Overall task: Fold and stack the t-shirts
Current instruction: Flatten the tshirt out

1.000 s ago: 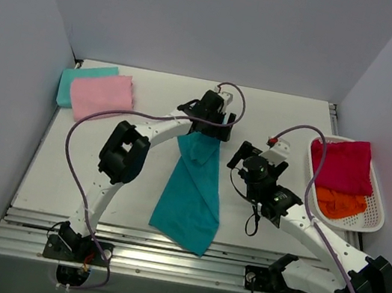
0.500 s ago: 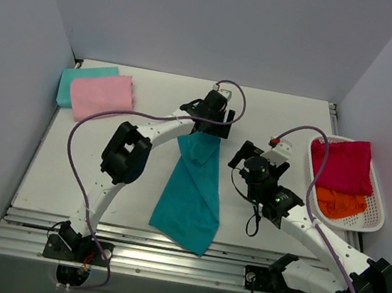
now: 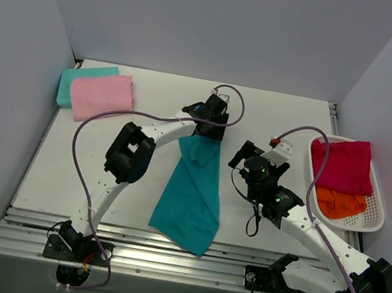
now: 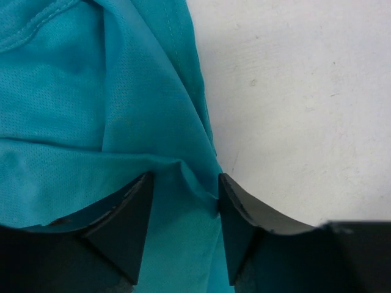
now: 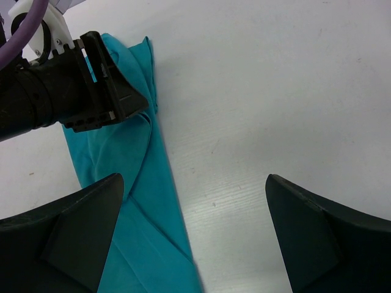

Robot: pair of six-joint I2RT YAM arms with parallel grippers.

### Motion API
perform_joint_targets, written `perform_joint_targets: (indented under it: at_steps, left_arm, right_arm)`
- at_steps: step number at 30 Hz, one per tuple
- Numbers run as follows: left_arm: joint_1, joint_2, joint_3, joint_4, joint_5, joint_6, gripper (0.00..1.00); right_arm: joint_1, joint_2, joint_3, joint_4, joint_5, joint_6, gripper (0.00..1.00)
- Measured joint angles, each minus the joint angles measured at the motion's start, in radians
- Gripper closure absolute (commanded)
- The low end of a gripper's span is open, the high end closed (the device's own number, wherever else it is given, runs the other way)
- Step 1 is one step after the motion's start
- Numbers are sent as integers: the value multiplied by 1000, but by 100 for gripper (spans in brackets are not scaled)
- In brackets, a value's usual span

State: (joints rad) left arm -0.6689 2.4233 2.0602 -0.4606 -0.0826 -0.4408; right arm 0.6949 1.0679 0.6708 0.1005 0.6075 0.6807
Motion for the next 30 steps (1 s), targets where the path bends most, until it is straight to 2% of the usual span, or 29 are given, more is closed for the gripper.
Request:
perform_joint_targets:
  at_steps: [2,3,5,6,7,9,16,22,26,30]
  left_arm:
    - [0,0,0,0,-1,-3,52]
    - [0,0,0,0,-1,-3,60]
    - [0,0,0,-1,-5,-8,68]
    - [0,0,0,-1,-5,-8,74]
    - [0,0,0,-1,-8,-10,86]
    - [0,0,0,-1,-13,-15,97]
    - [0,-29,-57,12,-34,-18,98]
    - [31,-222,-243,22,-45,-6,98]
    - [123,-379,-222,24,-45,28,98]
    - [261,-462,-108,35,-45,60,98]
  right_arm:
    - [0,2,0,0,2,0,3]
    - [0,3,0,0,4,0,3]
    - [0,8,0,0,7,0,3]
    - [0,11,0,0,7,0,3]
    - [0,13,0,0,7,0,3]
    - [0,15,0,0,8,1,3]
    - [0,32,0,5,13,0,4]
    - [40,66,0,40,-35,0,4]
    - [151,96,0,54,-48,31,4]
    - [266,139,0,61,-46,82,4]
